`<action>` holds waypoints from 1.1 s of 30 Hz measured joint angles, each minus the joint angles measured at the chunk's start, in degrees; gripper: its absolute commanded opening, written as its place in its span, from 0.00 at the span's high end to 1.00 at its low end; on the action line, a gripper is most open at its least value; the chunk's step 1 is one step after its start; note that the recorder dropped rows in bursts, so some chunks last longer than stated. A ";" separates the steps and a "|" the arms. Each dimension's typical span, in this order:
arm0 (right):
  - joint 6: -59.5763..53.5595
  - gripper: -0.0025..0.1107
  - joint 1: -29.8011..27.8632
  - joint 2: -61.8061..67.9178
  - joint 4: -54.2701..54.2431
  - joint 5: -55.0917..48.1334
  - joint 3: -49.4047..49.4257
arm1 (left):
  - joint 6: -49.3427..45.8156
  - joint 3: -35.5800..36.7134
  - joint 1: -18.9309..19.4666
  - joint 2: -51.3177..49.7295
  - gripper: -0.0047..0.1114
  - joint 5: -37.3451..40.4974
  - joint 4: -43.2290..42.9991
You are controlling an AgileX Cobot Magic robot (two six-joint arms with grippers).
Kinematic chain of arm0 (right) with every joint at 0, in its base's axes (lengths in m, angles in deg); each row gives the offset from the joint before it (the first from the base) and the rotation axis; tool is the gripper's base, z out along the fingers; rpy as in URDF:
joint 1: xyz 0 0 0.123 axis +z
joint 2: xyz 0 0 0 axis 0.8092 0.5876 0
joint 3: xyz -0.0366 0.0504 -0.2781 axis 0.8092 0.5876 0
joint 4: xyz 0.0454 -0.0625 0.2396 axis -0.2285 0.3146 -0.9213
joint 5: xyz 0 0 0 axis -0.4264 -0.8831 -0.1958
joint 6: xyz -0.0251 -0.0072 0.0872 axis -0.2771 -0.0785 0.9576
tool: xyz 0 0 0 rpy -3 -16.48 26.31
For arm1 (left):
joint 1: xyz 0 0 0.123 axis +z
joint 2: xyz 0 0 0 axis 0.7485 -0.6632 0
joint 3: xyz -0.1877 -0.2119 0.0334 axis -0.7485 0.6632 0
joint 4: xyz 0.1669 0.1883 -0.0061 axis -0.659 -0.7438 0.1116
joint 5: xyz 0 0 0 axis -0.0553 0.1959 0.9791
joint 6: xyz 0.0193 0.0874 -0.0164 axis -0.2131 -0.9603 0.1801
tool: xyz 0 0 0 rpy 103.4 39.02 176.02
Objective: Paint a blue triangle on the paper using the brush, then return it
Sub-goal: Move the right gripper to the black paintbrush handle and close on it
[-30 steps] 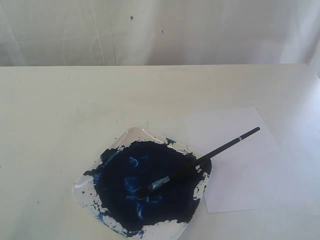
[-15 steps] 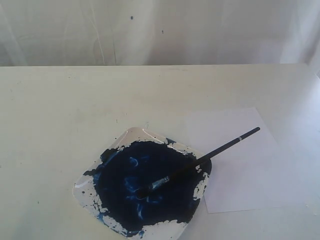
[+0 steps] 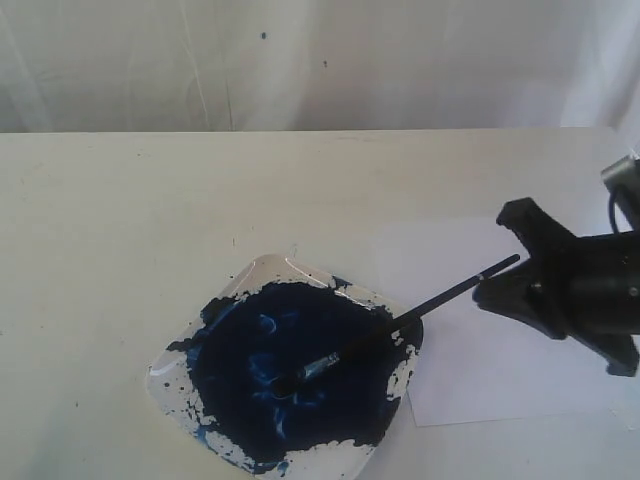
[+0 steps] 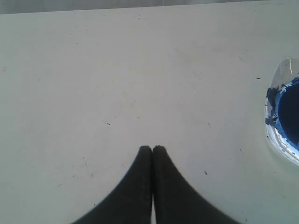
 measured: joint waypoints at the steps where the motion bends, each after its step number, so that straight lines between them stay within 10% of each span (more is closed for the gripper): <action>1: -3.39 0.98 0.00 2.56 -4.83 -0.30 -0.11 | 0.00 0.00 0.00 0.00 0.96 0.00 0.00; 11: -14.12 0.97 0.00 17.35 -25.01 4.89 -0.44 | 0.00 0.00 0.00 0.00 0.96 0.00 0.00; 22: -15.70 0.71 0.00 21.86 -27.96 7.72 -4.13 | 0.00 0.00 0.00 0.00 0.96 0.00 0.00; 33: -15.70 0.71 0.00 27.96 -30.09 6.39 -7.12 | 0.00 0.00 0.00 0.00 0.96 0.00 0.00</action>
